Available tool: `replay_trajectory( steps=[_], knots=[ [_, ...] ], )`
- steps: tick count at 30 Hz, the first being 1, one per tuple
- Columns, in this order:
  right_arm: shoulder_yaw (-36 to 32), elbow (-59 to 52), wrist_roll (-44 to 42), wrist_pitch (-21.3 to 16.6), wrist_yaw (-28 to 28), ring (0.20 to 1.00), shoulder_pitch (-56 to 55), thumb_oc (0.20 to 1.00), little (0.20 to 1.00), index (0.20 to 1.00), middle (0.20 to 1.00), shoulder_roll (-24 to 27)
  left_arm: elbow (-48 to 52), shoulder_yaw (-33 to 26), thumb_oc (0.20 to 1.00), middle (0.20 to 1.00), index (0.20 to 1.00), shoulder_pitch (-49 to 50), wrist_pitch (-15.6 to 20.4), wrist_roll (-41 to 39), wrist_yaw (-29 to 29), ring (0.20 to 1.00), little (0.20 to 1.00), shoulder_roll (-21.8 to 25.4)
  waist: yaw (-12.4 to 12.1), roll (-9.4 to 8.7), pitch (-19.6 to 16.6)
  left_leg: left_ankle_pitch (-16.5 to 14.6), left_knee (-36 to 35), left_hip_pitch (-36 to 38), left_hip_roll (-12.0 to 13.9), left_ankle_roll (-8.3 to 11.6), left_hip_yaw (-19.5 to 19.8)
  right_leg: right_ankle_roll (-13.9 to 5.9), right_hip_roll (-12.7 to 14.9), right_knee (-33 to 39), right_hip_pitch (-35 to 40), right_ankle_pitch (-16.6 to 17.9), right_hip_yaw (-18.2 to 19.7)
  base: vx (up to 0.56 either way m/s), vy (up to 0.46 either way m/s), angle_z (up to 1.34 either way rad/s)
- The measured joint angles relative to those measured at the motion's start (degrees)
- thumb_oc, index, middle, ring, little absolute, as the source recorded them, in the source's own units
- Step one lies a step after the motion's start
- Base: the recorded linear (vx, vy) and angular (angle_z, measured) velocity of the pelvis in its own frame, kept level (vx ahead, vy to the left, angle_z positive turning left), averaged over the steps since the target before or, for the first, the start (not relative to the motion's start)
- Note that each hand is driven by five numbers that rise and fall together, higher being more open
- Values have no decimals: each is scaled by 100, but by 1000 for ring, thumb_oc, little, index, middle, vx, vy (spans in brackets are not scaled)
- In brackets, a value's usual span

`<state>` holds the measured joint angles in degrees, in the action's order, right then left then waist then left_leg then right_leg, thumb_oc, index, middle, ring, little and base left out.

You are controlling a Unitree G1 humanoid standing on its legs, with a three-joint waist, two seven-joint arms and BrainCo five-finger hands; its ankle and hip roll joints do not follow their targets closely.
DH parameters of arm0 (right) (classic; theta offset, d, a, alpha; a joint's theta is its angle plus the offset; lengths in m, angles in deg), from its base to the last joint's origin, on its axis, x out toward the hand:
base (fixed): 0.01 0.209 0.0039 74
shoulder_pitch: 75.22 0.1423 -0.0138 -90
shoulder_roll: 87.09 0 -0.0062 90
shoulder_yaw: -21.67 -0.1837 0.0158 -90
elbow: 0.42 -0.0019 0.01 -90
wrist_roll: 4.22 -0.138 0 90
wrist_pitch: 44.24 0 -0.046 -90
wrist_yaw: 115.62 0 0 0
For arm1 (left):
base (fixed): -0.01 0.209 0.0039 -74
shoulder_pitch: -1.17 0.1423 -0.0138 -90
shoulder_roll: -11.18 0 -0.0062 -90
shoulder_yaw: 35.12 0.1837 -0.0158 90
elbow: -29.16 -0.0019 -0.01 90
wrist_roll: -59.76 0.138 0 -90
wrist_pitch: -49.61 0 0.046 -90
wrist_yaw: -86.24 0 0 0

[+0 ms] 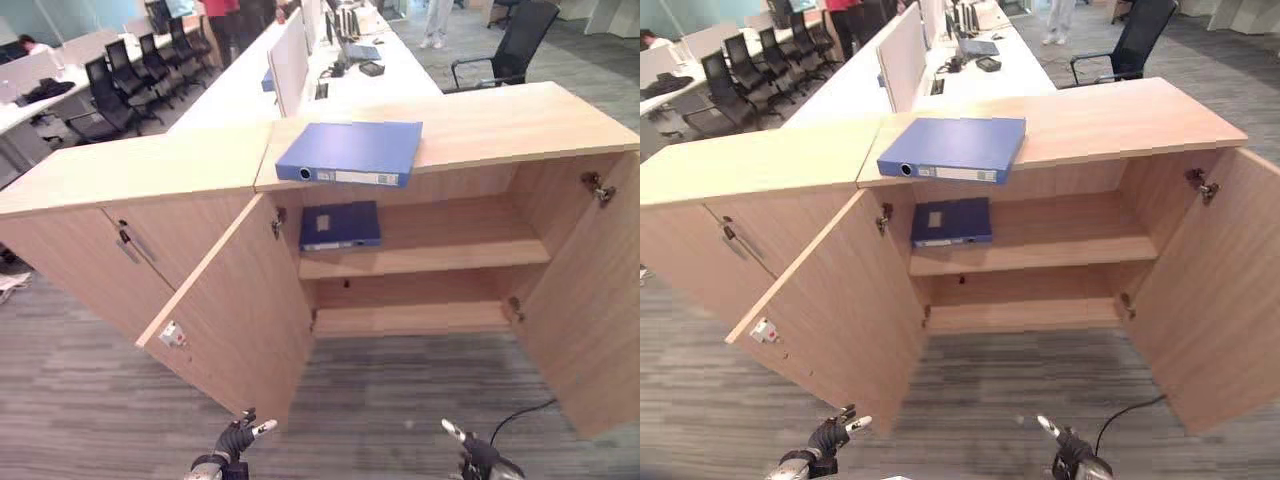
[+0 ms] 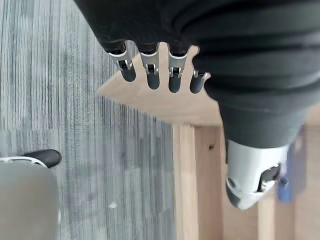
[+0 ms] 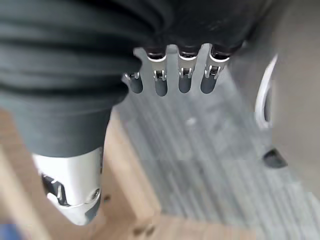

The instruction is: Put the empty folder in the office cabinet

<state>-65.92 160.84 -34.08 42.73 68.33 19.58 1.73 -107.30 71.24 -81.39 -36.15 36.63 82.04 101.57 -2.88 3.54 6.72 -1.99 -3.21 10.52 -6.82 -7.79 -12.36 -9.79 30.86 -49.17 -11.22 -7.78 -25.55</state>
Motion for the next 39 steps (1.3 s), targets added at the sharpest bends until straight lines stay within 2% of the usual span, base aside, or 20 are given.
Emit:
replay_trajectory(
  steps=[1,3,4,6,7,9,11,13,14,15,16,19,22,23,26,27,29,30,35,39],
  knots=[
    [-18,15,-1,-1,1,1000,66,1000,1000,1000,1000,-5,34,-62,1000,1000,1000,-85,-8,4,-13,1000,1000,-24,94,8,97,24,4,20,70,37,77,-12,-245,516,-6,35,-212,130,-157,64],
    [-22,-1,-13,126,-10,1000,95,1000,1000,1000,1000,-69,691,-65,1000,1000,1000,-110,-3,4,18,1000,1000,95,52,-208,297,-18,-11,165,220,133,277,-4,-943,2043,-266,203,-230,132,-147,61],
    [-60,-5,-48,95,-15,1000,96,1000,1000,1000,1000,-101,789,-36,1000,1000,1000,-133,-17,4,15,1000,1000,99,74,-230,322,-54,-20,284,245,183,341,26,-964,2232,-300,421,-320,451,-368,43],
    [-156,-82,-48,204,-22,1000,25,1000,1000,1000,1000,-185,1466,47,1000,1000,1000,41,-108,117,-30,1000,1000,242,55,-225,296,-494,67,492,417,453,449,101,-1123,2855,99,511,-424,501,-393,29],
    [-101,-54,-43,299,-33,1000,-97,1000,1000,1000,1000,-124,2063,121,1000,1000,1000,272,-162,199,-163,1000,1000,306,23,-10,66,-689,196,644,770,729,492,474,-1512,2899,393,330,-722,268,-269,11],
    [-44,-5,-39,345,-27,1000,-125,1000,1000,1000,1000,-53,2361,415,1000,1000,1000,168,-168,227,-329,1000,1000,580,32,134,-24,-728,444,618,1008,820,562,971,-1862,3060,514,309,-711,174,-237,-12],
    [-20,22,-39,348,-25,1000,-60,1000,1000,1000,1000,0,2460,575,1000,1000,1000,9,-163,254,-497,1000,1000,739,47,118,-28,-709,852,358,1059,869,574,1233,-1945,3162,554,324,-656,99,-183,-20],
    [-4,63,-35,366,-21,1000,-107,1000,1000,1000,1000,70,2771,852,1000,1000,1000,-277,-155,396,-682,1000,1000,994,84,106,-26,-724,958,154,1064,950,647,1293,-2056,3321,681,288,-676,99,-278,-1],
    [16,74,-32,371,-19,1000,-162,1000,1000,1000,1000,73,3070,1112,1000,1000,1000,-650,-175,469,-788,1000,1000,1228,99,70,-6,-530,1198,-155,1101,1113,610,1317,-2128,3392,796,215,-788,39,-193,18],
    [26,86,-33,371,-19,1000,-174,1000,1000,1000,1000,36,3250,1204,1000,1000,1000,-807,-169,508,-846,1000,1000,1374,97,-9,16,-563,1496,-257,1134,1149,491,1309,-2126,3411,856,166,-815,7,-180,32],
    [145,131,-34,375,-14,1000,-199,1000,1000,1000,1000,-91,3538,1308,1000,1000,1000,-1054,-120,611,-932,1000,1000,1587,104,-279,-2,-501,2109,-571,1168,1275,457,1249,-2095,3514,965,117,-907,-32,-83,20],
    [252,134,-36,363,-11,1000,-160,1000,1000,1000,1000,-193,3788,1262,1000,1000,1000,-1221,-31,619,-922,1000,1000,1591,114,-515,-30,-520,2894,-1069,1293,1363,171,1372,-2087,3662,1034,4,-915,-6,-66,10],
    [224,263,-29,363,-11,1000,-69,1000,1000,1000,1000,-175,3945,1259,1000,1000,1000,-1159,13,641,-883,1000,1000,1587,46,-483,75,-501,2295,-1420,1303,1310,-7,1404,-2114,3828,1129,55,-874,35,-20,2],
    [218,327,-18,369,-11,1000,-19,1000,1000,1000,1000,-198,3942,1243,1000,1000,1000,-1147,20,694,-857,1000,1000,1596,1,-473,133,-476,2091,-1506,1302,1344,32,1398,-2115,3847,1173,50,-836,83,-11,-20],
    [264,357,11,366,-1,1000,28,1000,1000,1000,1000,-255,3948,1120,1000,1000,1000,-1118,73,1043,-756,1000,1000,1626,-256,-350,250,283,769,-1766,1377,1351,160,1281,-2201,3964,1272,67,-665,52,12,-46],
    [264,362,11,350,6,1000,8,1000,1000,1000,1000,-239,3972,1011,1000,1000,1000,-981,79,1120,-750,1000,1000,1638,-251,-186,210,539,737,-1780,1443,1253,176,1090,-2276,3967,1395,55,-613,88,27,-48],
    [269,373,13,326,24,1000,-88,1000,1000,1000,1000,-154,4037,1009,1000,1000,1000,-825,85,1125,-763,1000,1000,1628,-220,55,53,591,627,-1661,1439,1179,226,937,-2425,3951,1484,-8,-541,129,62,-36],
    [340,557,22,338,60,1000,-125,1000,1000,1000,1000,-215,4027,875,1000,1000,1000,-670,87,1220,-779,1000,1000,1656,-231,15,-30,795,452,-1479,1329,1097,217,749,-2332,3974,1588,-21,-392,109,72,-31],
    [399,573,230,372,112,1000,-180,1000,1000,1000,1000,-315,4027,766,1000,1000,1000,-626,54,1508,-878,1000,1000,2071,-234,-300,-141,842,154,-1171,919,930,56,487,-1968,4057,1728,18,-335,50,39,-6],
    [362,574,356,375,148,1000,-168,1000,1000,1000,1000,-310,4389,299,1000,1000,1000,-197,37,1768,-1012,1000,1000,2354,-273,-222,-131,828,25,-932,854,911,29,343,-2023,4505,2089,109,-346,50,33,1]
  ],
)
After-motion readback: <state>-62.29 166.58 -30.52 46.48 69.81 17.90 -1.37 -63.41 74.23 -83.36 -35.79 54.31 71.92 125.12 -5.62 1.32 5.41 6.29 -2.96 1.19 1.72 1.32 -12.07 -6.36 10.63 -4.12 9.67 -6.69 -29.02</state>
